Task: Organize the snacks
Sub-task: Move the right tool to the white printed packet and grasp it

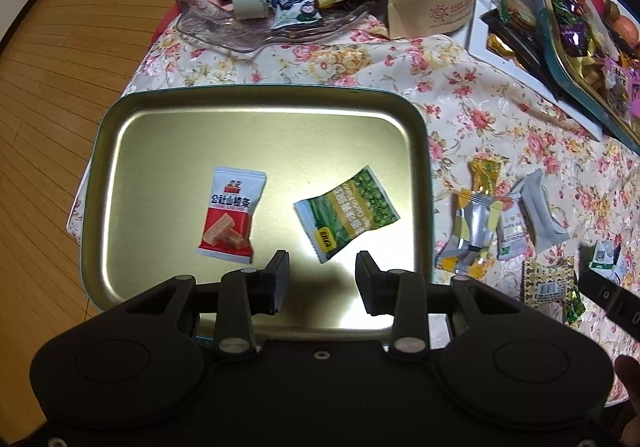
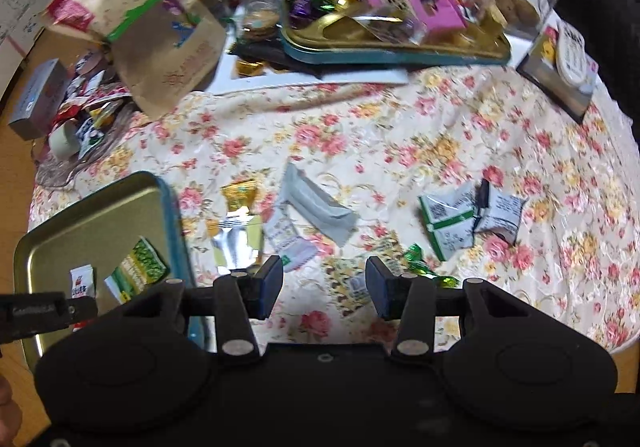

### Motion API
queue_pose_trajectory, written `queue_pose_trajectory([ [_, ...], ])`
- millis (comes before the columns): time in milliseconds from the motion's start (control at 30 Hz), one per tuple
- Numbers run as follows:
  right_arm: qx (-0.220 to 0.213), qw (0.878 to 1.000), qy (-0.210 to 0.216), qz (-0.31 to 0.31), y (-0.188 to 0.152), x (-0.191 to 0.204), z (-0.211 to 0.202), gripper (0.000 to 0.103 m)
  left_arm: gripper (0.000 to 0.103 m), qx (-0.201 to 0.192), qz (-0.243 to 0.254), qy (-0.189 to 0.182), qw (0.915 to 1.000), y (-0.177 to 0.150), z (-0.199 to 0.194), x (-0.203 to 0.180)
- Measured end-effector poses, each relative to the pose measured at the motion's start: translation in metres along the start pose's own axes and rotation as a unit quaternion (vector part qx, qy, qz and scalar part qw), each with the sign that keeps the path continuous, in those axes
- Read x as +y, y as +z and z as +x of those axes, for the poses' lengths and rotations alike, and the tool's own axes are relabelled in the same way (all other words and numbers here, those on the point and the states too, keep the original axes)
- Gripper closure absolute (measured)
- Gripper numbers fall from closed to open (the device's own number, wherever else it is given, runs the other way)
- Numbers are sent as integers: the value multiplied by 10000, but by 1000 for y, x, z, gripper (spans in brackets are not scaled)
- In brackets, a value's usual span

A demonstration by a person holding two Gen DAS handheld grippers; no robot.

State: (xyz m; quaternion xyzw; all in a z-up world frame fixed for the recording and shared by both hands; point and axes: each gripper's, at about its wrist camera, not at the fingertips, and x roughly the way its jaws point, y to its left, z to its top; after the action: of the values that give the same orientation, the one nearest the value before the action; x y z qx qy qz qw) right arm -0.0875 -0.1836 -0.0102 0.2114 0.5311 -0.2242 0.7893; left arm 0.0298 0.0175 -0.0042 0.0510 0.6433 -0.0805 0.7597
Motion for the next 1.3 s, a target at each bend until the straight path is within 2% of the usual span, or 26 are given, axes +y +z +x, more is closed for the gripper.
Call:
queue_pose_trajectory([
  [200,202,9977,-77,646,10,-52,10,59,57,-51,315,-96,9994,-5,-6,-23],
  [433,347,9884,-157,1473,16,-121,22,59,57,-27,658,-163,9977,-11,-8,-54],
  [533,421,9811,-156,1883,15,-150,27,59,57,28,824,-219,9964,-15,-6,-66],
  [667,587,9654,-101,2538,11,-188,39,59,57,78,1017,-225,9945,-21,-5,-80],
  [867,833,9495,-22,3026,6,-207,61,59,57,143,1158,-298,9927,-24,-4,-94],
  [933,765,9498,-55,3033,9,-203,62,59,57,138,1184,-289,9924,-24,-4,-97],
  [1033,459,9558,-223,2894,18,-197,62,59,57,159,1197,-293,9922,-24,-3,-99],
  [1133,165,9620,-199,2717,25,-191,59,59,57,197,1199,-303,9921,-24,-1,-99],
  [1233,25,9686,-193,2481,30,-181,67,58,57,206,1173,-267,9925,-24,1,-97],
  [1300,13,9715,-339,2346,32,-175,74,58,57,215,1129,-238,9931,-23,2,-95],
])
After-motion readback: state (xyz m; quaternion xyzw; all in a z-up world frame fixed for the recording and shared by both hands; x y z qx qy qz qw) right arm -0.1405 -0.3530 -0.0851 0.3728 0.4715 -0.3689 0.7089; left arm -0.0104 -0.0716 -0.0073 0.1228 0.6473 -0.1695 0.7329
